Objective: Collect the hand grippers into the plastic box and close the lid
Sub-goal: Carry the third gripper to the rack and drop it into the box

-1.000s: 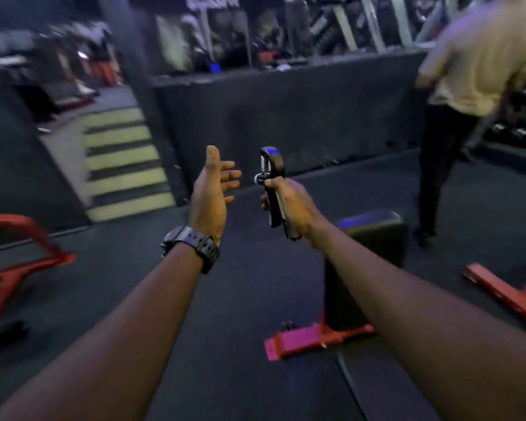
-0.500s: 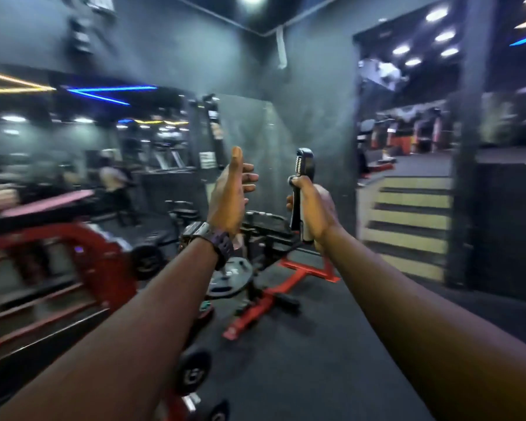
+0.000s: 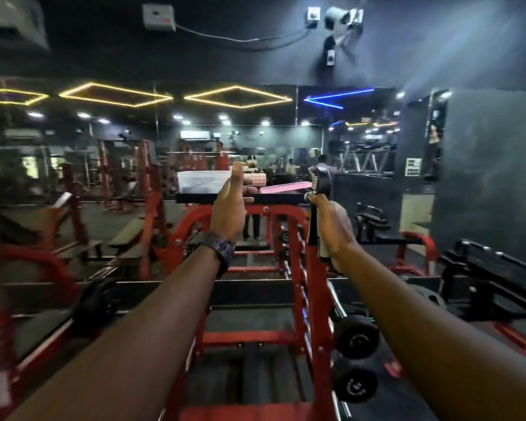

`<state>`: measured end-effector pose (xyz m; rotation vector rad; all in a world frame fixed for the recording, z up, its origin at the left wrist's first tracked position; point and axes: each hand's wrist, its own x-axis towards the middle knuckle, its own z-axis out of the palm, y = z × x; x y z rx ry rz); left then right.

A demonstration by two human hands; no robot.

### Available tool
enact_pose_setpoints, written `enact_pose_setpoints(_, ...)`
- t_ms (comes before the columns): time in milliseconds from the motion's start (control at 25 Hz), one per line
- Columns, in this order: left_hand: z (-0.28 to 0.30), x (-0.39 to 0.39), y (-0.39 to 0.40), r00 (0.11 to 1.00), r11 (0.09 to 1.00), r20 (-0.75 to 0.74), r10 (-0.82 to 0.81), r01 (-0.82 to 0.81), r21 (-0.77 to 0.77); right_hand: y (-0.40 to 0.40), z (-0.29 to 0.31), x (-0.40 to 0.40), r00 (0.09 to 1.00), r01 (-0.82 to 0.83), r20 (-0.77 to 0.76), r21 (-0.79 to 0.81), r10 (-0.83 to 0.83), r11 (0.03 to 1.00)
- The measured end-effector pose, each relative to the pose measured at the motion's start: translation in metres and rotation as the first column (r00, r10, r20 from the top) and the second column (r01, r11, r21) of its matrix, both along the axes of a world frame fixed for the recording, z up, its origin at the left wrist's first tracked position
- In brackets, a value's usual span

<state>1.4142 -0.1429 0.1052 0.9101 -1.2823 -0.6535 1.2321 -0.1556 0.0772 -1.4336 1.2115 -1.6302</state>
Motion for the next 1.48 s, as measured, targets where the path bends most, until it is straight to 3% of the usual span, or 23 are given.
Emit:
enact_pose_setpoints(480,-0.003,0.059,-0.002,0.988,0.99,0.059,0.143,-0.143,-0.008,-0.035,0.012,0.05,0.982,-0.189,-0.026,0.006,0.189,0.982)
enact_pose_setpoints(680,0.004,0.106,-0.066,0.989,0.987,0.039,0.144,-0.14,-0.073,-0.108,0.03,0.098,0.967,-0.254,0.013,0.021,0.254,0.967)
enact_pose_setpoints(880,0.022,0.152,-0.145,0.987,0.989,0.107,0.123,-0.113,-0.098,-0.191,0.05,0.143,0.967,-0.244,-0.066,0.063,0.248,0.968)
enact_pose_setpoints(1240,0.057,0.177,-0.278,0.979,0.986,0.169,0.119,-0.096,-0.137,-0.319,0.096,0.183,0.977,0.034,-0.21,0.008,-0.031,0.999)
enact_pose_setpoints(1480,0.065,0.194,-0.384,0.975,0.979,0.163,0.154,-0.128,-0.157,-0.413,0.128,0.198,0.905,0.212,-0.357,-0.094,-0.231,0.973)
